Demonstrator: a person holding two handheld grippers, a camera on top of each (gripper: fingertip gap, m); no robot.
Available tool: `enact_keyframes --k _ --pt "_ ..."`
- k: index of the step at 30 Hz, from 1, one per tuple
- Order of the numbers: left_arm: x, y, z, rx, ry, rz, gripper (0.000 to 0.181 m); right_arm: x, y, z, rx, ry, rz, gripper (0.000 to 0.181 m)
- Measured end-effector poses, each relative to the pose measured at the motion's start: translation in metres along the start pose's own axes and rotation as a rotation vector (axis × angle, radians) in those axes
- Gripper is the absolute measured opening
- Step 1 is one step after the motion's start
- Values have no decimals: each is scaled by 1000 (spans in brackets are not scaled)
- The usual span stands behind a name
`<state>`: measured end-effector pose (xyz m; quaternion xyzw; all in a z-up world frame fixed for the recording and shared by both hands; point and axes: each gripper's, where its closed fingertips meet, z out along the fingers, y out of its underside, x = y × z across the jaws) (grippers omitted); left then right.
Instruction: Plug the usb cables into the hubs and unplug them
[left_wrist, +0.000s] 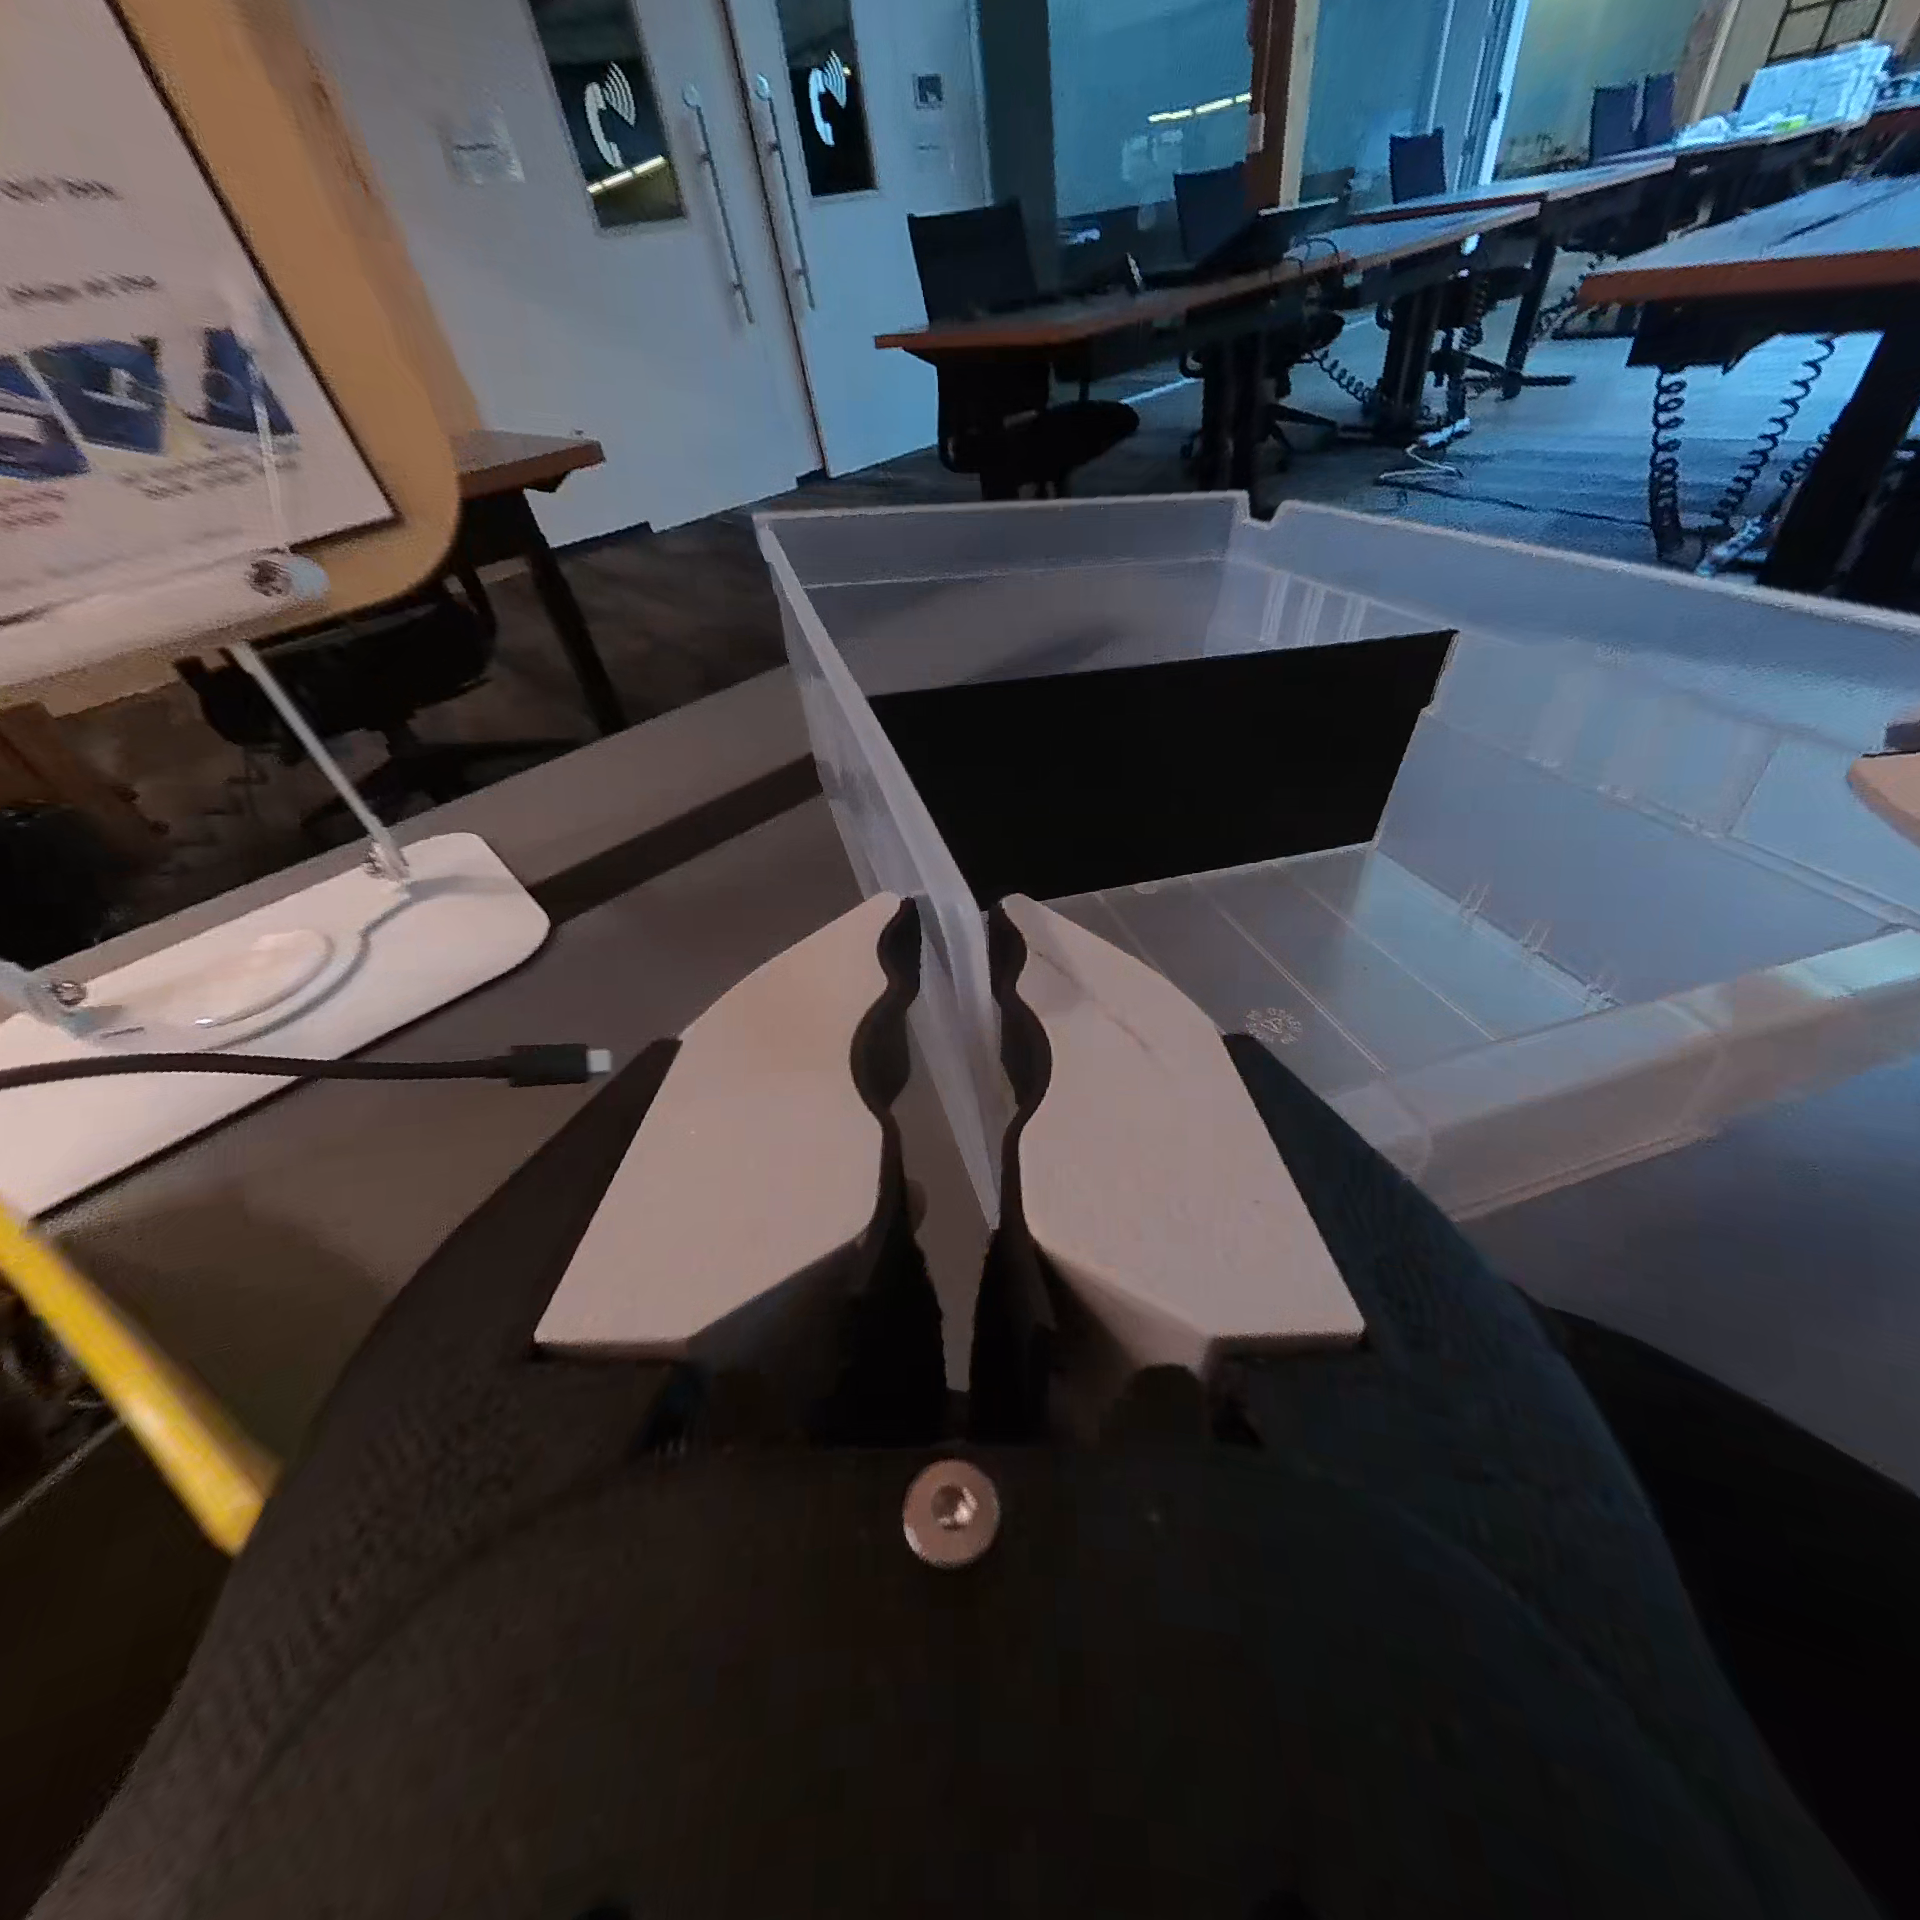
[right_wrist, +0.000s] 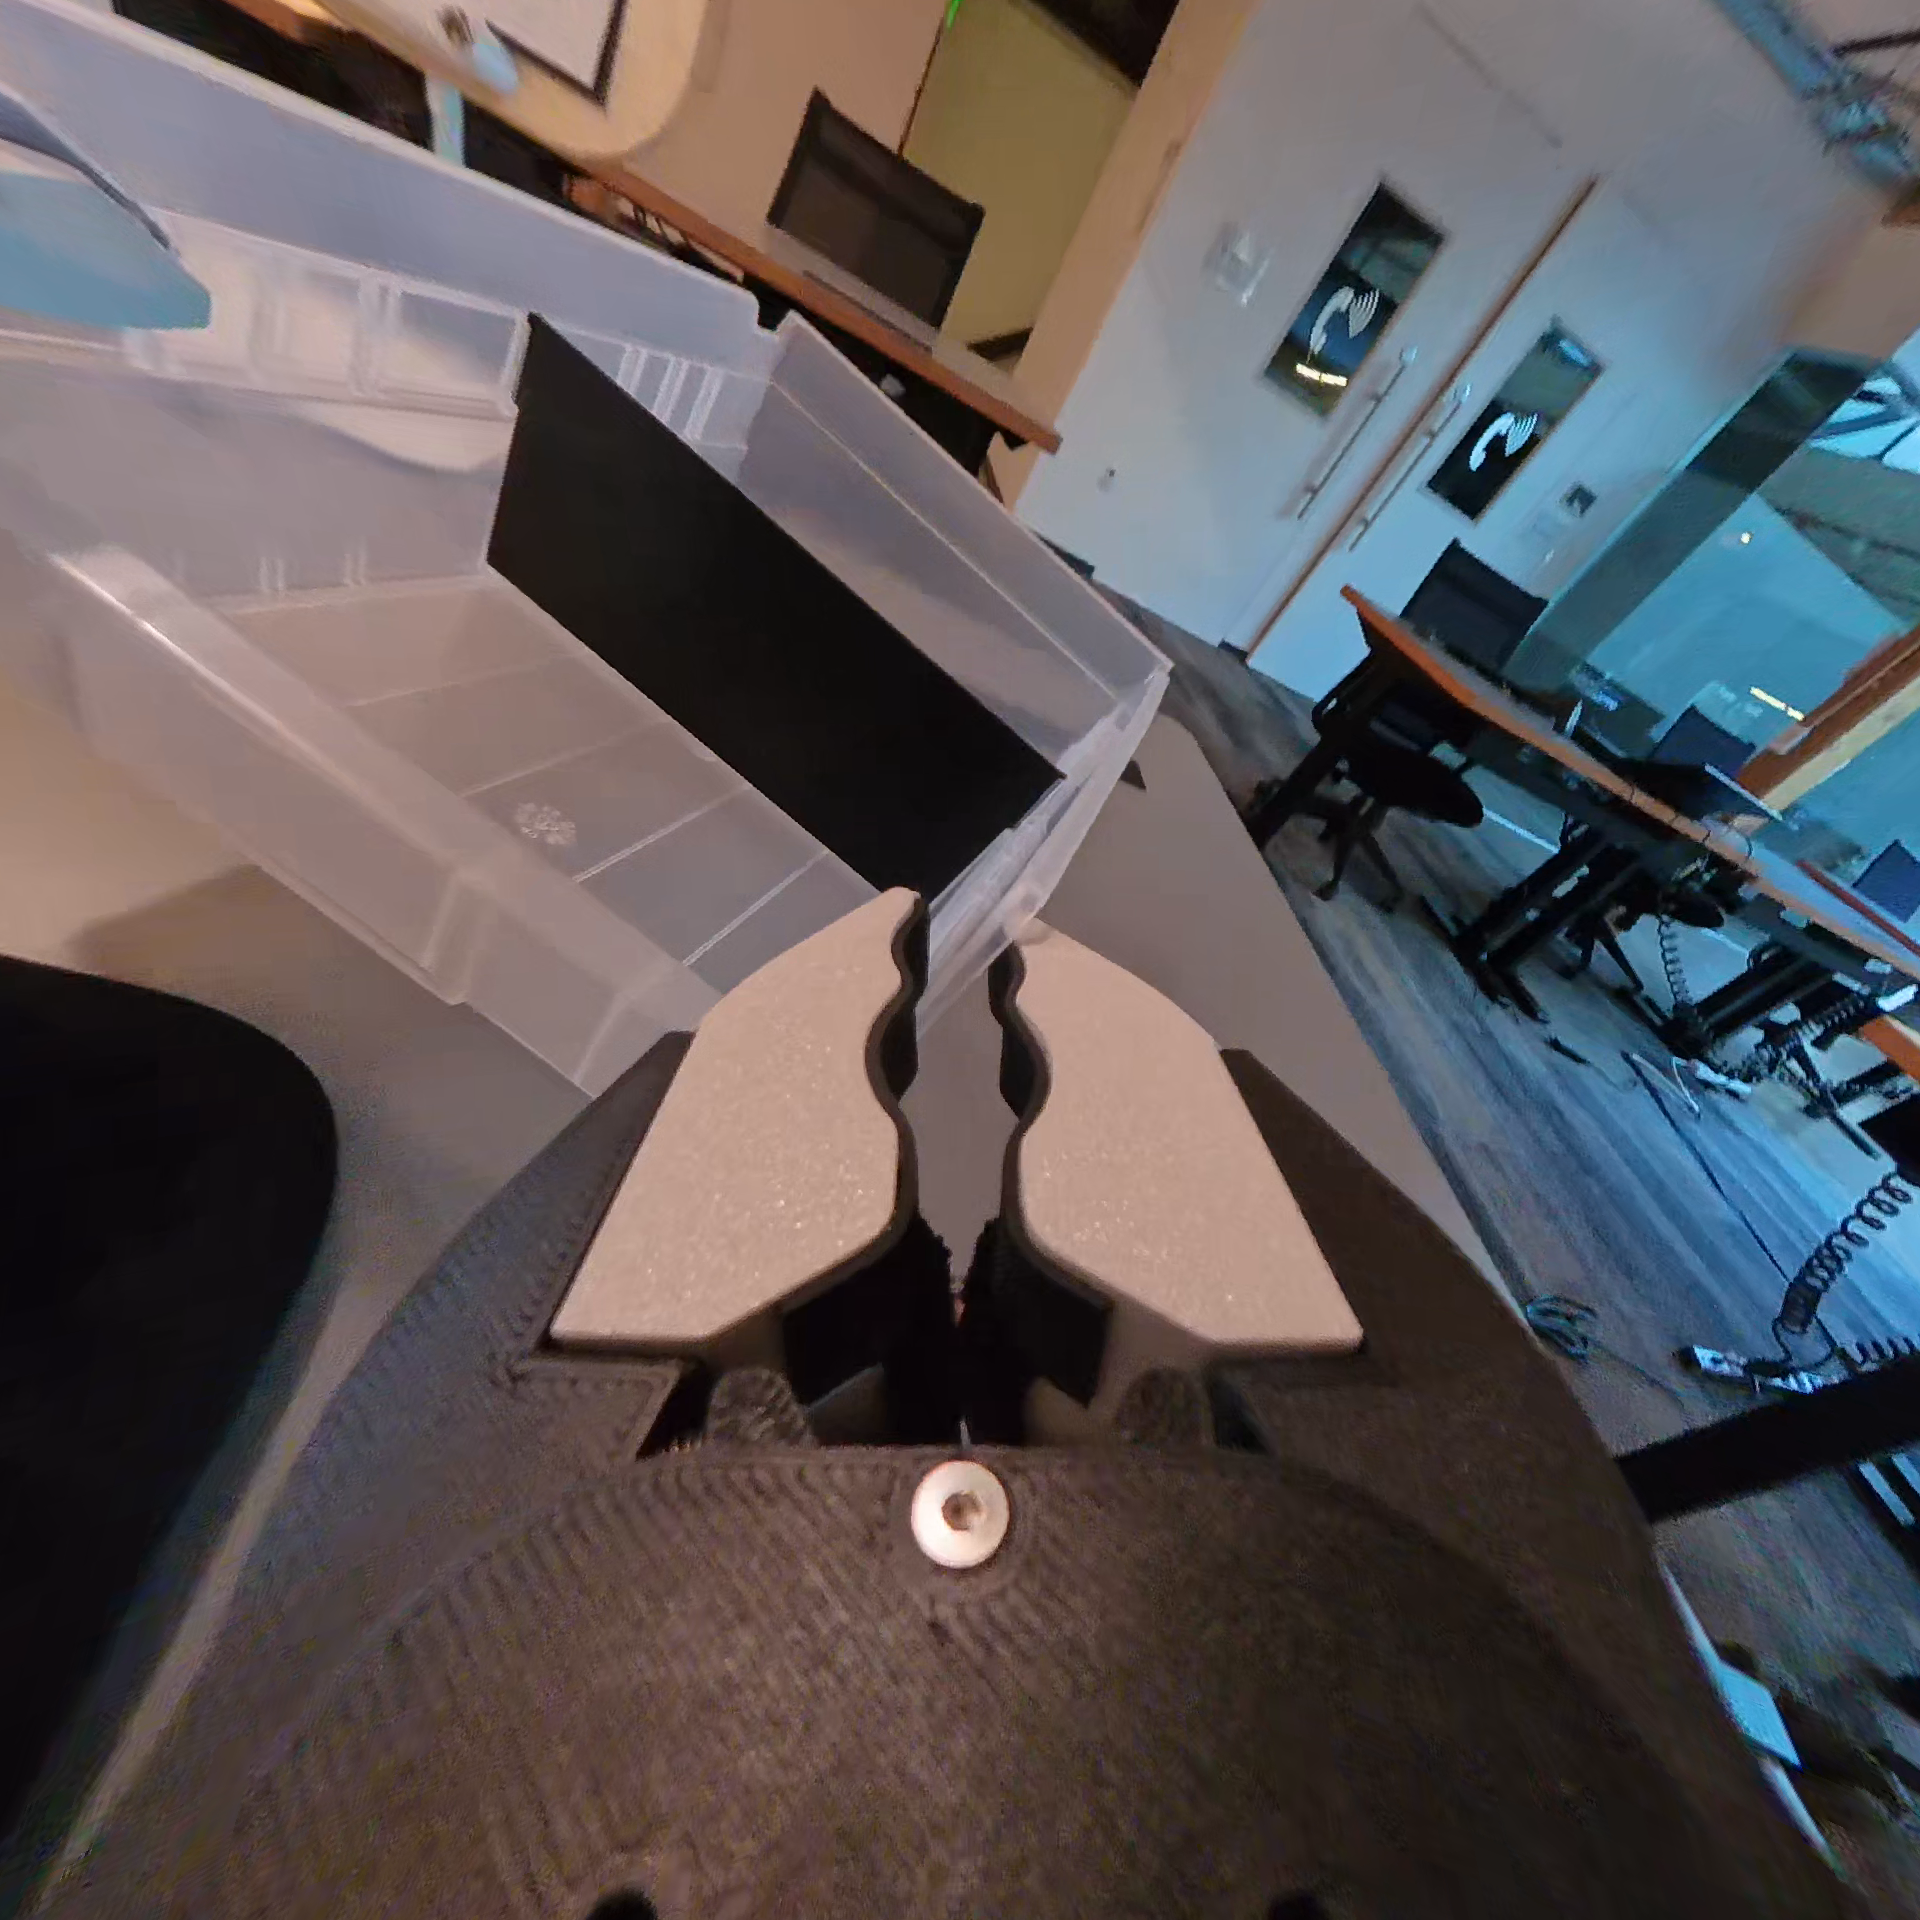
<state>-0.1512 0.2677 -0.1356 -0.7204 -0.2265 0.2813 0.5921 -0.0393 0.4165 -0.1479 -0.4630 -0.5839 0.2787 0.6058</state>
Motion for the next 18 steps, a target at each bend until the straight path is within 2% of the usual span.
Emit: enact_keyframes --k 4,9,10,11,13,15,18 --pt "13 19 12 -40 27 63 14 6 19 4 -54 20 5 9" --pt "23 36 16 -82 72 108 20 10 29 4 -64 6 30 10" --pt "27 42 16 -120 109 109 23 10 33 5 -80 -8 39 10" --pt "31 46 15 -149 151 106 35 10 37 6 -102 -19 40 11" --pt "33 36 8 -117 167 136 54 11 39 5 -100 -22 25 14" --pt "33 21 -6 -75 158 208 65 19 32 1 -68 25 -12 26" --pt "24 5 -41 -23 140 322 72 25 8 -6 42 70 -160 46"
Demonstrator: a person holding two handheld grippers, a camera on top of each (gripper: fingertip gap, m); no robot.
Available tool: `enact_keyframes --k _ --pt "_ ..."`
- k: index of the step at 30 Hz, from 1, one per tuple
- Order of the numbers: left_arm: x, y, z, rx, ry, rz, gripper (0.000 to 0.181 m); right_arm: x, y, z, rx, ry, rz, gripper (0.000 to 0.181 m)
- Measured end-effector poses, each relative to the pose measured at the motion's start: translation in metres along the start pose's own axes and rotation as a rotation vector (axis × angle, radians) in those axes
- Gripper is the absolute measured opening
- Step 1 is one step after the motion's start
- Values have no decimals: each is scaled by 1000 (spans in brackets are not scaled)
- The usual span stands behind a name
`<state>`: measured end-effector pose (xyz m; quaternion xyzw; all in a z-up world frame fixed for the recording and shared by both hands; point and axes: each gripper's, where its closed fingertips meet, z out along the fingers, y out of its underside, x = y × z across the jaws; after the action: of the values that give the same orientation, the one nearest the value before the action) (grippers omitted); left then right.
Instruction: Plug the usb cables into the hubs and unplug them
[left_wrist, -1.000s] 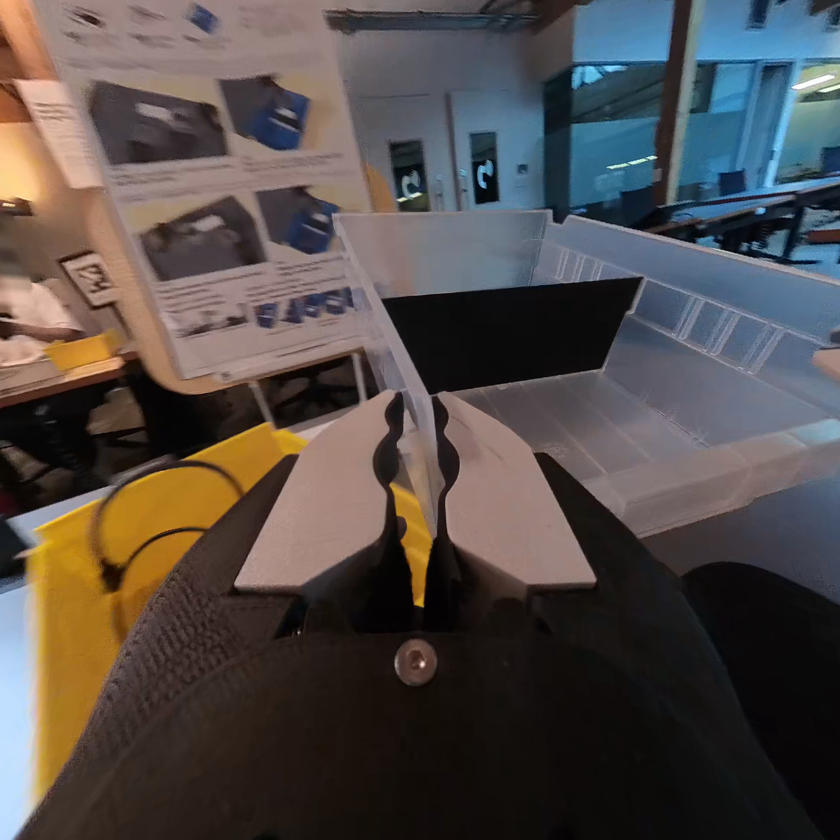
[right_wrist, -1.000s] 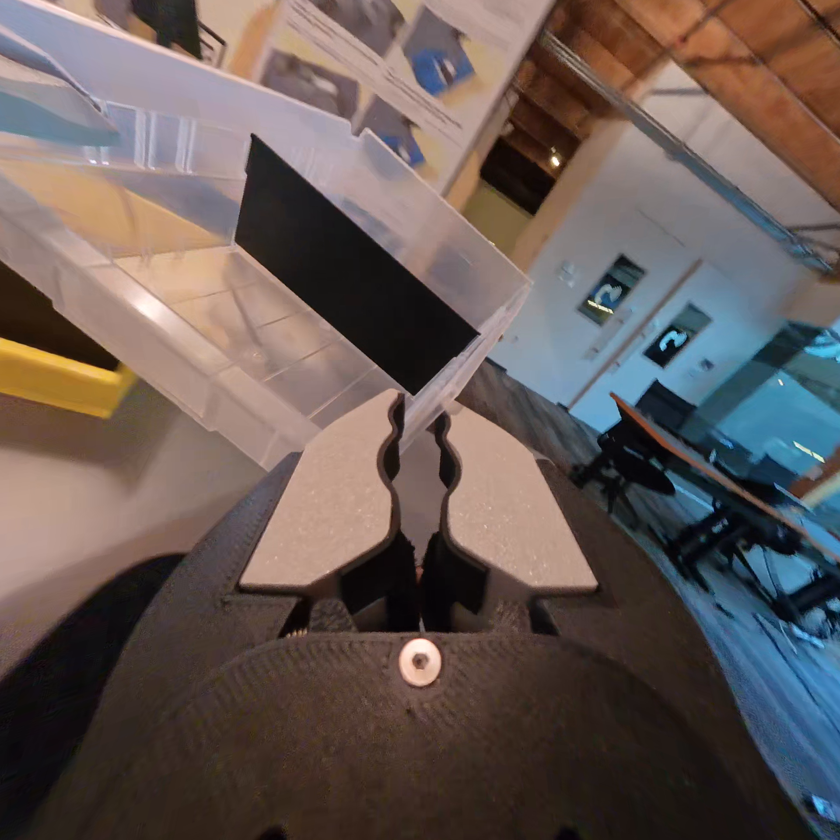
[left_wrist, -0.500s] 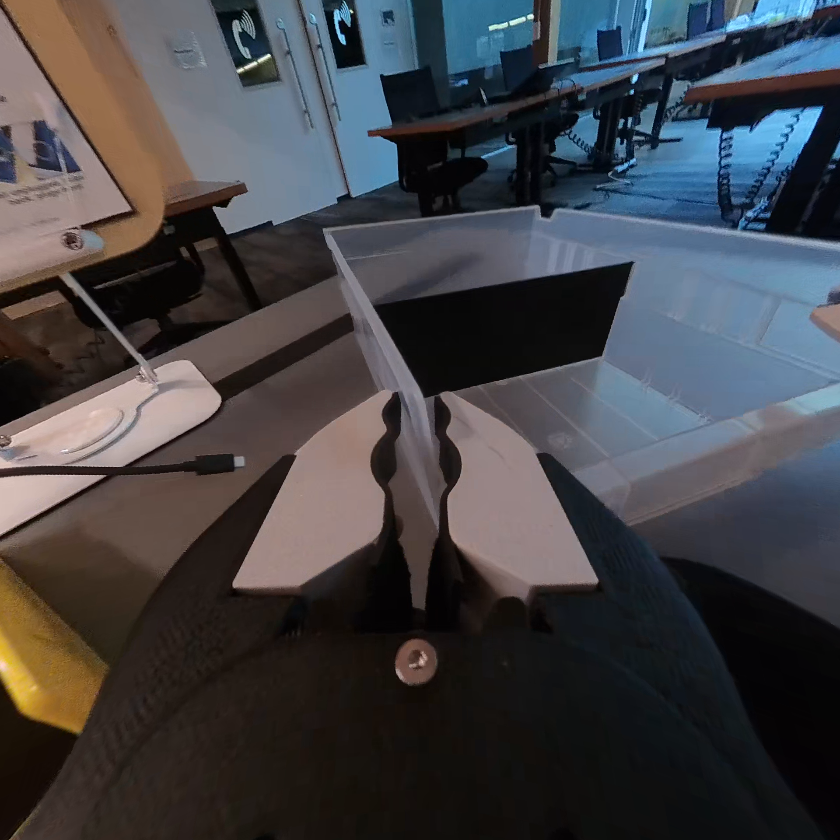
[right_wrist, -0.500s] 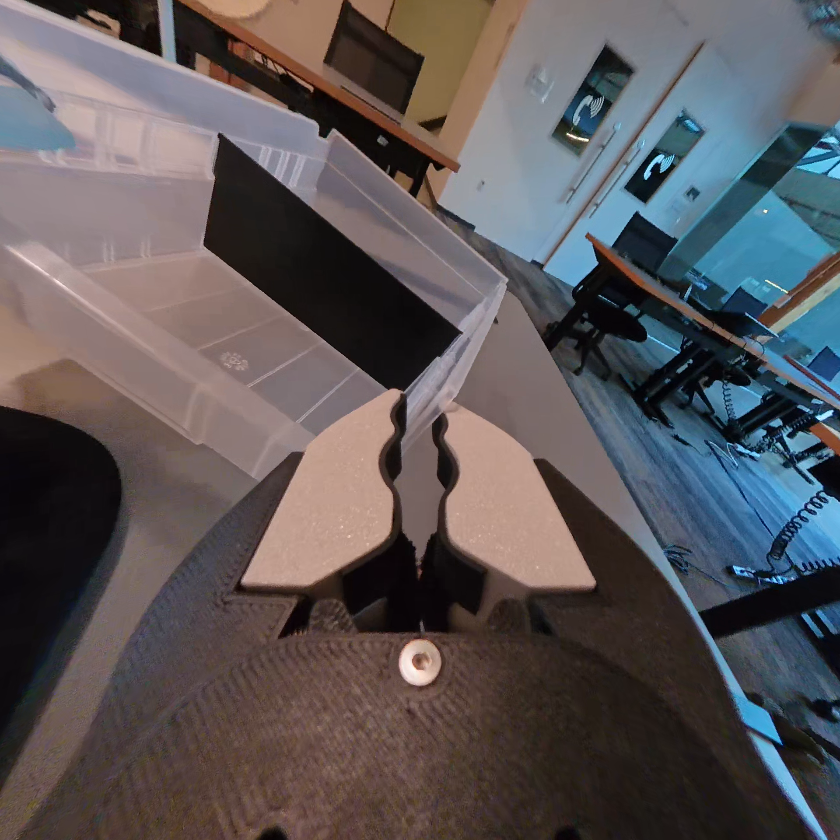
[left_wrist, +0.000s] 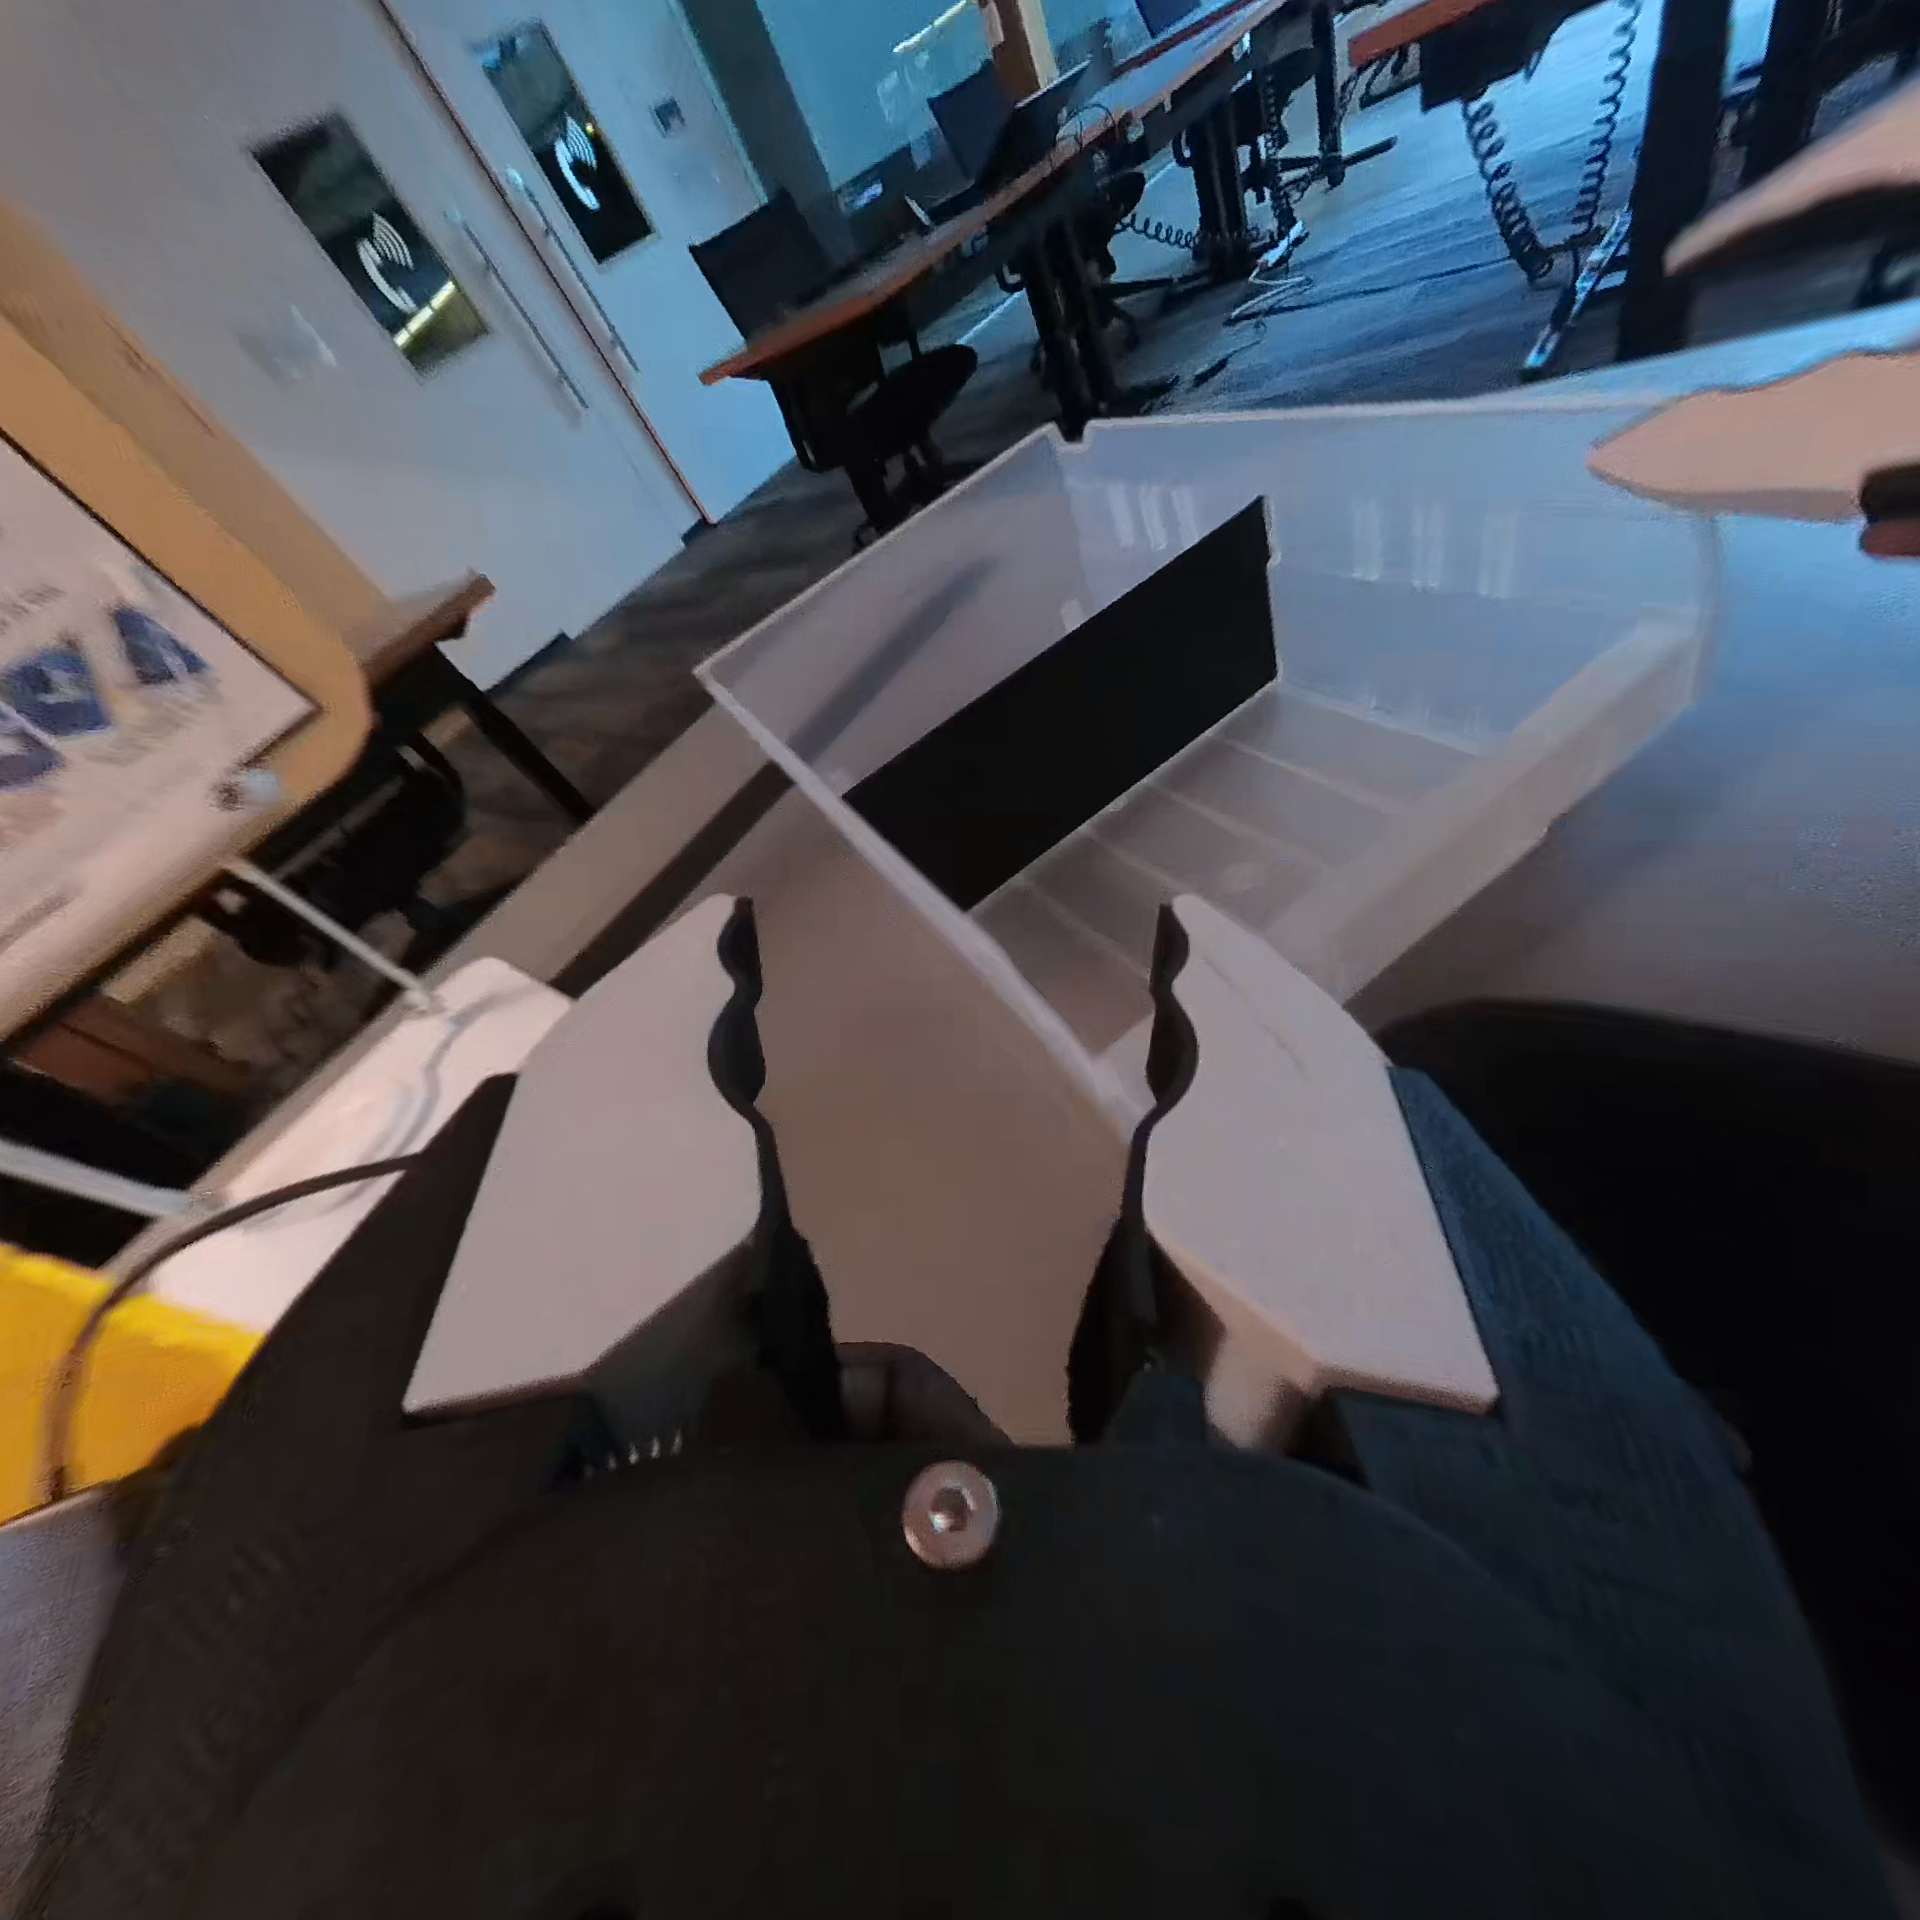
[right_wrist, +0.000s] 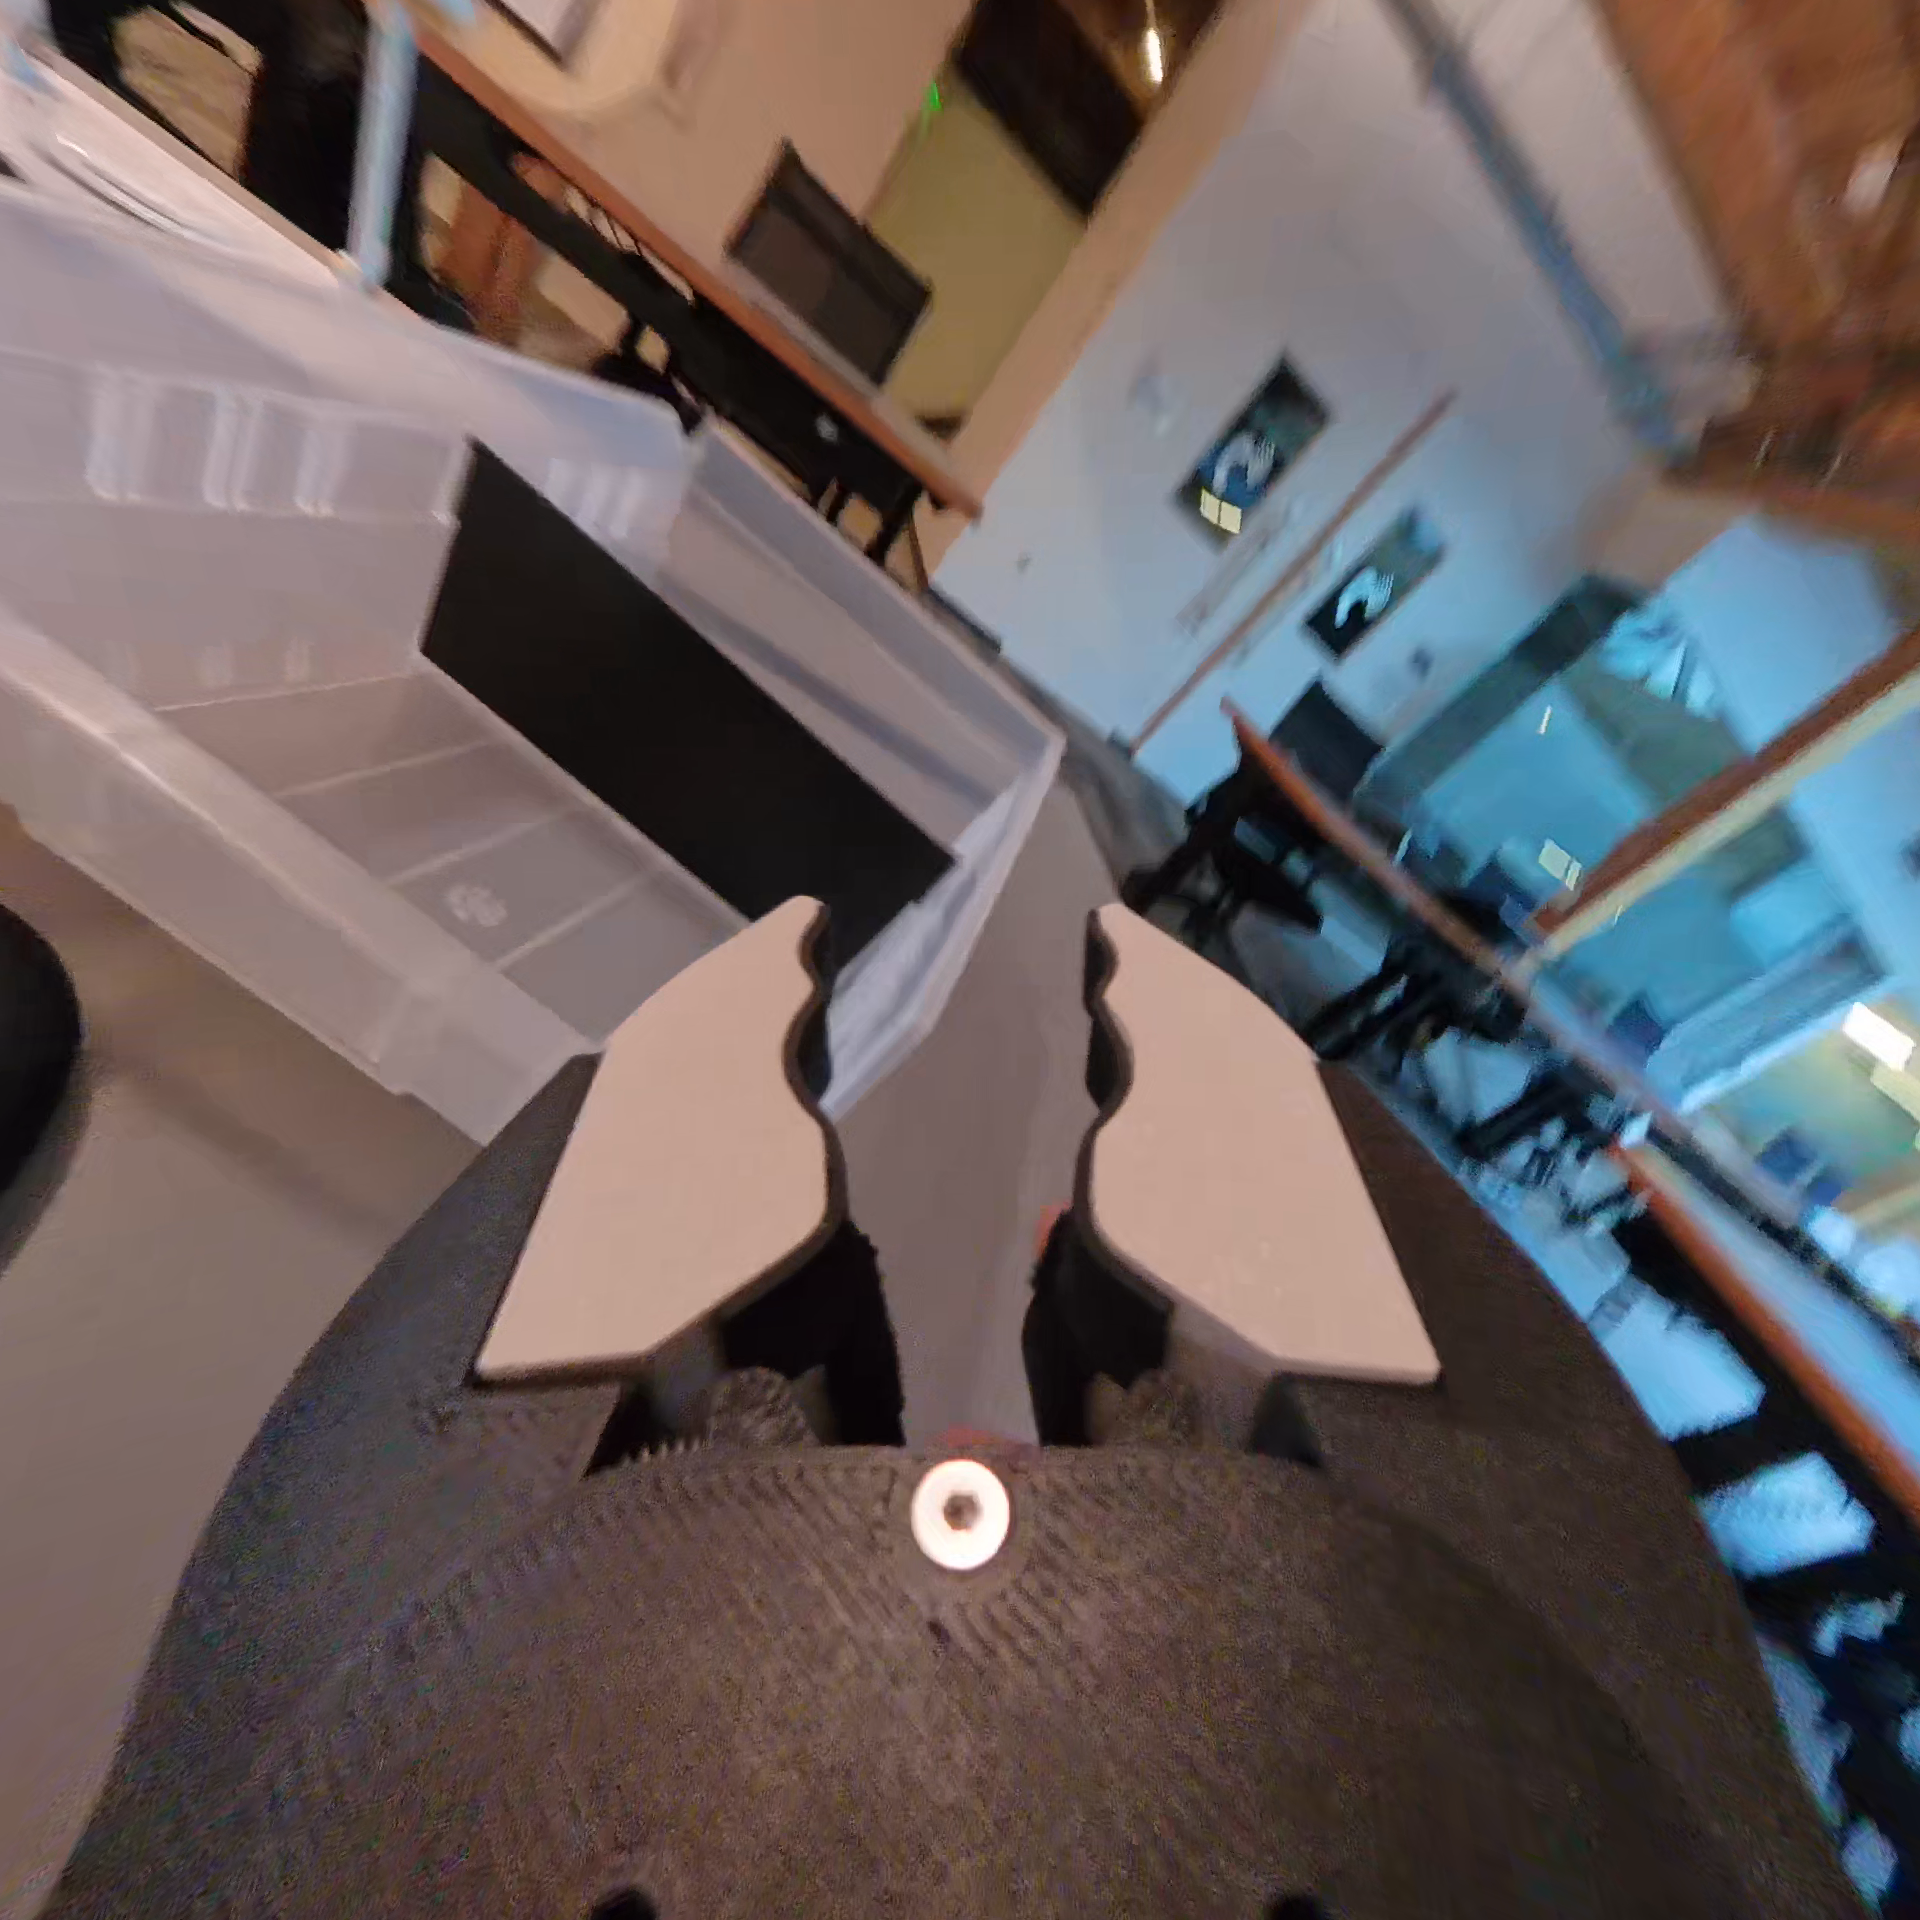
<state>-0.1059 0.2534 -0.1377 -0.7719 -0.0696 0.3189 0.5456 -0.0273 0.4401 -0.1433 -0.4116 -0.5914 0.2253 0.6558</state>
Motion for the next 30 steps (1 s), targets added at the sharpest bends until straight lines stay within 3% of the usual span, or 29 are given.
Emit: enact_keyframes --k 4,7,12,15,21,25,30 --pt "-21 36 -50 -153 -1 106 75 -27 -42 -6 138 -128 -130 70" --pt "-44 77 -86 -270 -26 148 69 -66 -62 -9 193 -273 -236 74" --pt "-79 122 -129 -455 -140 235 70 -127 -40 1 31 -472 -456 74" --pt "-78 139 -131 -512 -112 243 70 -153 -32 7 -30 -549 -504 68" --pt "-77 167 -113 -614 -79 337 61 -164 -30 21 -68 -567 -614 54" --pt "-90 176 -111 -645 -150 416 34 -169 -21 27 -120 -571 -673 34" --pt "-106 187 -123 -683 -112 348 34 -170 -20 29 -105 -562 -659 31"
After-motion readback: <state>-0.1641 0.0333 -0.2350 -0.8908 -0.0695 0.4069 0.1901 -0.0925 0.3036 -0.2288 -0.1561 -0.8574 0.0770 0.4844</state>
